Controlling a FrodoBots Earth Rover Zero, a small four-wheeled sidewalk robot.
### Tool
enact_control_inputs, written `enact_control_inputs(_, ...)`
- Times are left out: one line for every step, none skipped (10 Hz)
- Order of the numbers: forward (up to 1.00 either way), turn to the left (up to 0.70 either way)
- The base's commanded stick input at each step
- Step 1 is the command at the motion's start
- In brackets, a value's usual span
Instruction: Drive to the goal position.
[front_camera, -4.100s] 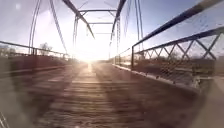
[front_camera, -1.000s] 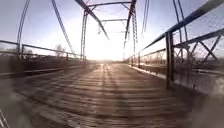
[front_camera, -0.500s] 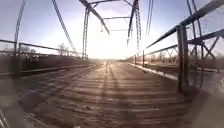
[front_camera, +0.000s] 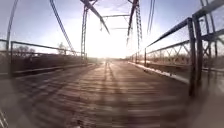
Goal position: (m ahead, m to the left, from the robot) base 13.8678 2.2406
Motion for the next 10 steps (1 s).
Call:
enact_control_inputs(0.70, 0.00)
enact_control_inputs(0.70, 0.00)
enact_control_inputs(0.70, -0.02)
enact_control_inputs(0.70, -0.04)
enact_control_inputs(0.70, -0.06)
enact_control_inputs(0.70, -0.08)
enact_control_inputs(0.70, -0.07)
enact_control_inputs(0.70, -0.04)
enact_control_inputs(0.70, 0.00)
enact_control_inputs(0.70, 0.00)
